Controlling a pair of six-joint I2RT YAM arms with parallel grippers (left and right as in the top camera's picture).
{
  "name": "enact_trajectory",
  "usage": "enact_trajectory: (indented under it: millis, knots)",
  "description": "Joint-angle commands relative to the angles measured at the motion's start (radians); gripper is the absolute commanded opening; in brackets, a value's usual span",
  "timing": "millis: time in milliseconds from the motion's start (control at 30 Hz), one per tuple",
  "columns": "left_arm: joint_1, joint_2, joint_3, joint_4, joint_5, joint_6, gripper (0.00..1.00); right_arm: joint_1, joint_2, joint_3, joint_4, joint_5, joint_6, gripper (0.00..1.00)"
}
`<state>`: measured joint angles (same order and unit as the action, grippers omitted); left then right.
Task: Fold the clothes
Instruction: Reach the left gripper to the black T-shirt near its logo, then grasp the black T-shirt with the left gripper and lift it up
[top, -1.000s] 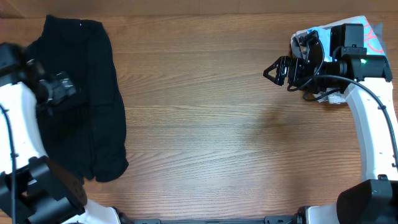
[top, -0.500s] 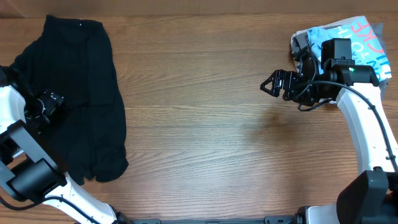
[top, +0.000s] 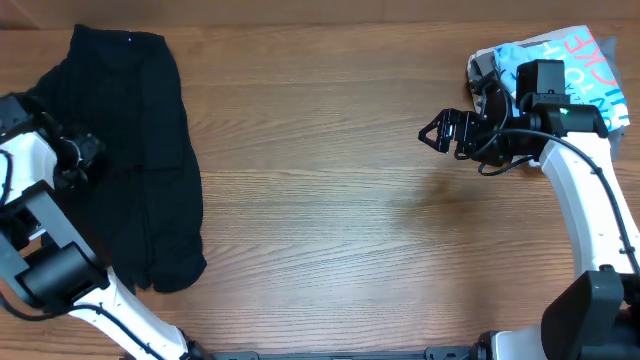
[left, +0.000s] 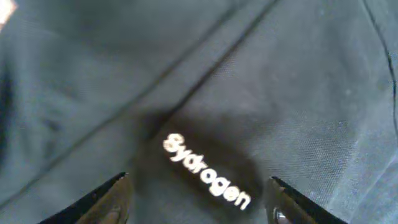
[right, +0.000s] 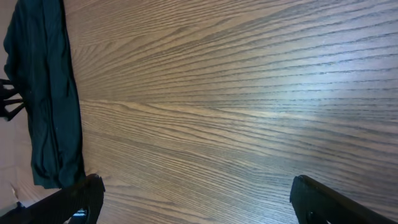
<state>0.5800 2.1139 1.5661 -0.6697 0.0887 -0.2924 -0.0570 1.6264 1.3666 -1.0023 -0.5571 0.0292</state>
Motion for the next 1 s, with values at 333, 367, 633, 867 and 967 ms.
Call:
enact_trajectory:
  millis: [333,367,633,867,967]
  knots:
    - [-0.046,0.079,0.023,-0.006,0.035,0.022,0.04,0.005,0.003,-0.006,0.005,0.005,-0.004,1.00]
    - [-0.046,0.075,0.032,-0.018,0.036,0.022,0.04,0.005,0.003,-0.006,0.005,0.005,-0.003,1.00]
    - [-0.072,-0.034,0.295,-0.286,0.041,0.047,0.04,0.004,0.003,-0.006,0.006,-0.041,-0.002,0.99]
    - [-0.233,-0.237,0.502,-0.461,0.032,0.174,0.04,0.001,-0.003,0.091,-0.051,-0.050,0.000,0.95]
    - [-0.355,-0.352,0.514,-0.443,0.044,0.163,0.04,-0.016,-0.006,0.229,-0.187,-0.047,0.000,0.92]
